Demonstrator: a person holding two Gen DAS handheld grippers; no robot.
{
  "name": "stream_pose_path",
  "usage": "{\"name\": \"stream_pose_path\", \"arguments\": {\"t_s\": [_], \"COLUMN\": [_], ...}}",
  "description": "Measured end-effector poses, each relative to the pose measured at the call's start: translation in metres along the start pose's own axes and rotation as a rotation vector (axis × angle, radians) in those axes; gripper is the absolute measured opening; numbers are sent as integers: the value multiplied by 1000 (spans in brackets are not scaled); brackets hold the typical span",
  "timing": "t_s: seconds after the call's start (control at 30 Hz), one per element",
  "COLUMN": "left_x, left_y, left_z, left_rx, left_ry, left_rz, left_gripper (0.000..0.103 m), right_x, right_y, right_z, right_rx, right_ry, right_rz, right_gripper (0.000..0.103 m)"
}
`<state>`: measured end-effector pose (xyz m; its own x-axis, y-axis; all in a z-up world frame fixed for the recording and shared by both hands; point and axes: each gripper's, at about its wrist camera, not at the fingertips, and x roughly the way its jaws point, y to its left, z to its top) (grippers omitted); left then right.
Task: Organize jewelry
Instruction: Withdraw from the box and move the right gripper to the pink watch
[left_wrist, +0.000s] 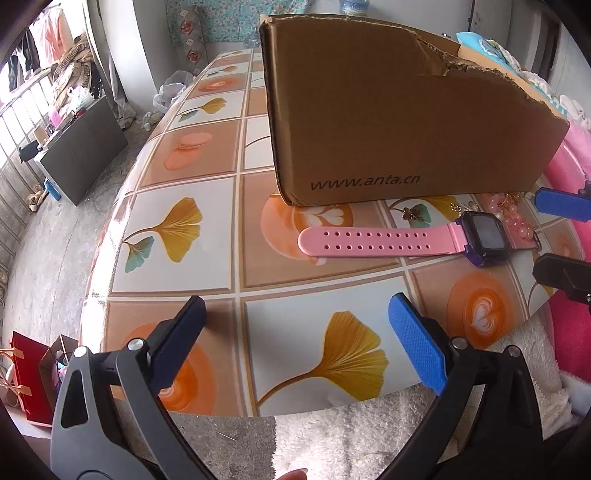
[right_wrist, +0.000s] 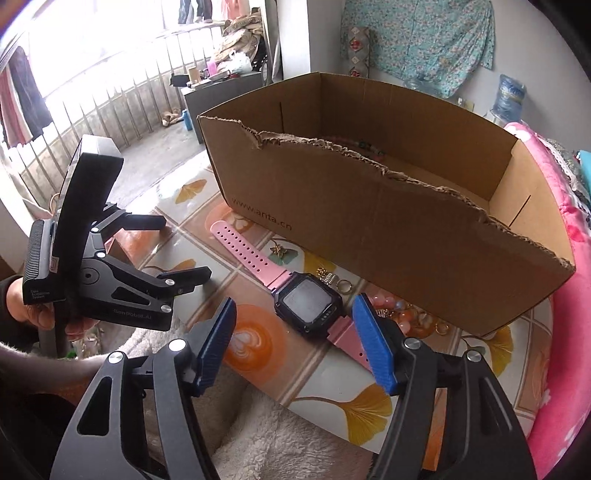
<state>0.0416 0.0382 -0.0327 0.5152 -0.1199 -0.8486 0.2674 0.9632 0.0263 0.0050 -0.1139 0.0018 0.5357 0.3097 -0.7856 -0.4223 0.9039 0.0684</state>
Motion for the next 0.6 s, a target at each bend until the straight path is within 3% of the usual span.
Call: {"name": "stream_pose_path", "arguments": {"t_s": [0.07, 0.3, 0.37, 0.53, 0.6], "left_x": [1, 3, 4, 5, 6], "left_y": [1, 3, 4, 5, 5], "left_z": [1, 3, 3, 3, 4], "left_rx": [-1, -2, -1, 0, 0], "left_ry": [4, 5, 5, 8, 13], "left_rz": [-4, -6, -8, -11, -13], "left_gripper": [96, 96, 96, 96, 96], "right_x": [-3, -4, 2, 10, 6], "right_y": [-2, -33, -39, -48, -54], "right_z": [-3, -13, -16, -20, -19], "right_rx": [5, 86, 92, 93, 118], "right_ry": [-2, 28, 47, 90, 86], "right_rz": [-2, -103, -99, -106, -83], "right_gripper": [62, 40, 37, 18, 5]}}
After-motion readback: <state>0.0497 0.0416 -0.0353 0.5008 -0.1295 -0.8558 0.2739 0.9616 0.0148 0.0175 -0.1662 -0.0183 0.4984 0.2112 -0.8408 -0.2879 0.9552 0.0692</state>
